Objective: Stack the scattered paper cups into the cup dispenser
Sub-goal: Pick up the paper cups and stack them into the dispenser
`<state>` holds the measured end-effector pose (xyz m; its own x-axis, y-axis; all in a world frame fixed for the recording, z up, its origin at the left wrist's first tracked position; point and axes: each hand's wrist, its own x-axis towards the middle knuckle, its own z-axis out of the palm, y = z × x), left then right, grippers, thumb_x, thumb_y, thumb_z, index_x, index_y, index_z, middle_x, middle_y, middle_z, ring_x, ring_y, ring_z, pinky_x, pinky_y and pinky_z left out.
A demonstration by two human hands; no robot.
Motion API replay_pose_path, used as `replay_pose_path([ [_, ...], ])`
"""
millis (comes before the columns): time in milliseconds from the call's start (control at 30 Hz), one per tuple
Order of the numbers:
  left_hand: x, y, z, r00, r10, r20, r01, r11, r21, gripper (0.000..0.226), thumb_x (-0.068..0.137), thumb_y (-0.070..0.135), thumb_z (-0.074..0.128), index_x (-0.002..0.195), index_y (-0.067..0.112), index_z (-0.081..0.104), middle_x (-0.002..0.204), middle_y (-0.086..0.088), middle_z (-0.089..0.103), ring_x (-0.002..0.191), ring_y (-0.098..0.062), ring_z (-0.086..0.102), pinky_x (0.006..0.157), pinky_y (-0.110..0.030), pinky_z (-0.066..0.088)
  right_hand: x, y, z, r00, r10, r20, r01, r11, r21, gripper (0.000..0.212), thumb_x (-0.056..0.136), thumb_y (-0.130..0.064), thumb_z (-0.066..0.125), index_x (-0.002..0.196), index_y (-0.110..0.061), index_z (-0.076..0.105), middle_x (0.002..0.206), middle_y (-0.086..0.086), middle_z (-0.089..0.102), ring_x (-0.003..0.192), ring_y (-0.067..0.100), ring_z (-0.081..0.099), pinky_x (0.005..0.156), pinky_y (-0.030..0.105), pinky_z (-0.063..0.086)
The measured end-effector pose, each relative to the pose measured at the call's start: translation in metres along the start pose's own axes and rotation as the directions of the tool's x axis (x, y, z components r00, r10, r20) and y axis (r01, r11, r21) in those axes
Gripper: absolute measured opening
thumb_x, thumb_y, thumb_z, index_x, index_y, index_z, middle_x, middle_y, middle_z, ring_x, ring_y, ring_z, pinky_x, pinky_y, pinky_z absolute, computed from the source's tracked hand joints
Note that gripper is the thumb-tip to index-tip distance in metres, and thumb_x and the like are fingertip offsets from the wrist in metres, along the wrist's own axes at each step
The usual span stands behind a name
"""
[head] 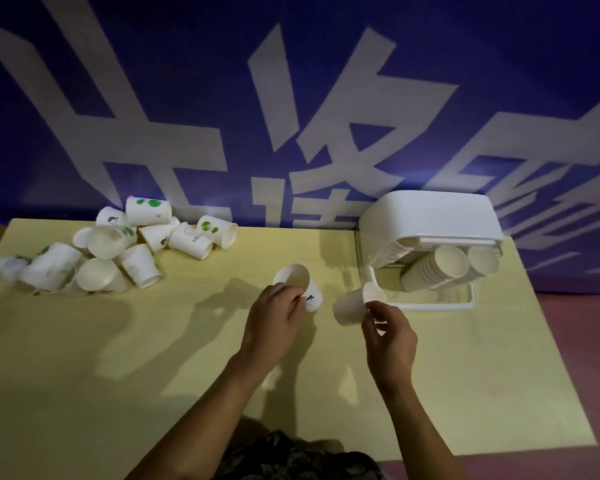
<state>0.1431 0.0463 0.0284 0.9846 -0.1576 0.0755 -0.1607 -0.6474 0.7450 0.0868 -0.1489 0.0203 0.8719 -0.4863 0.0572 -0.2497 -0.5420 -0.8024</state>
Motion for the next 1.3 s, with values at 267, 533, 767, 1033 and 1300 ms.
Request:
replay_pose_path([
  [267,0.025,0.092,0.100,0.992,0.092,0.087,-0.097,0.994,0.059,0.022,0.095,0.020,0.054,0.107,0.014,0.070,0.105,0.002,0.067,0.098,-0.016,0.054,0.082,-0.024,0.042,0.049,0.062,-0.087,0.966,-0.250,0.064,0.258,0.948,-0.185,0.028,0.078,0.003,0.073,0.101,-0.012,0.072,0.101,-0.001,0.070,0.089,0.024,0.061,0.070,0.035,0.053],
  [533,0.056,0.132,0.185,0.962,0.009,0.274,-0.080,0.965,0.250,0.027,0.099,0.021,0.045,0.106,0.014,0.070,0.103,-0.006,0.065,0.100,-0.024,0.055,0.087,-0.032,0.044,0.089,0.114,-0.142,0.959,-0.236,0.157,0.261,0.951,-0.165,0.022,0.081,-0.004,0.071,0.096,-0.020,0.070,0.095,-0.009,0.068,0.087,0.014,0.056,0.069,0.022,0.043],
  [767,0.067,0.129,0.222,0.920,-0.165,0.356,0.038,0.941,0.337,0.024,0.093,0.015,0.050,0.105,0.016,0.071,0.106,-0.006,0.066,0.103,-0.027,0.056,0.085,-0.036,0.049,0.099,0.134,-0.166,0.949,-0.248,0.196,0.284,0.942,-0.178,0.024,0.080,-0.003,0.072,0.097,-0.020,0.070,0.093,-0.008,0.070,0.089,0.017,0.060,0.068,0.024,0.048],
  [1033,0.045,0.115,0.194,0.981,-0.172,0.093,0.150,0.968,0.204,0.020,0.092,0.017,0.055,0.105,0.019,0.070,0.106,0.004,0.067,0.099,-0.017,0.057,0.083,-0.030,0.048,0.120,0.117,-0.139,0.886,-0.383,0.262,0.435,0.883,-0.178,0.018,0.087,-0.009,0.068,0.100,-0.021,0.068,0.092,-0.008,0.067,0.094,0.014,0.057,0.068,0.024,0.048],
  [1300,-0.003,0.082,0.135,0.947,-0.318,-0.041,0.321,0.939,0.122,0.017,0.090,0.014,0.059,0.102,0.018,0.071,0.097,0.005,0.069,0.089,-0.013,0.062,0.077,-0.029,0.051,0.130,0.109,-0.075,0.819,-0.292,0.494,0.491,0.801,-0.341,0.015,0.082,-0.001,0.066,0.087,-0.013,0.073,0.085,0.001,0.069,0.090,0.026,0.059,0.059,0.031,0.050],
])
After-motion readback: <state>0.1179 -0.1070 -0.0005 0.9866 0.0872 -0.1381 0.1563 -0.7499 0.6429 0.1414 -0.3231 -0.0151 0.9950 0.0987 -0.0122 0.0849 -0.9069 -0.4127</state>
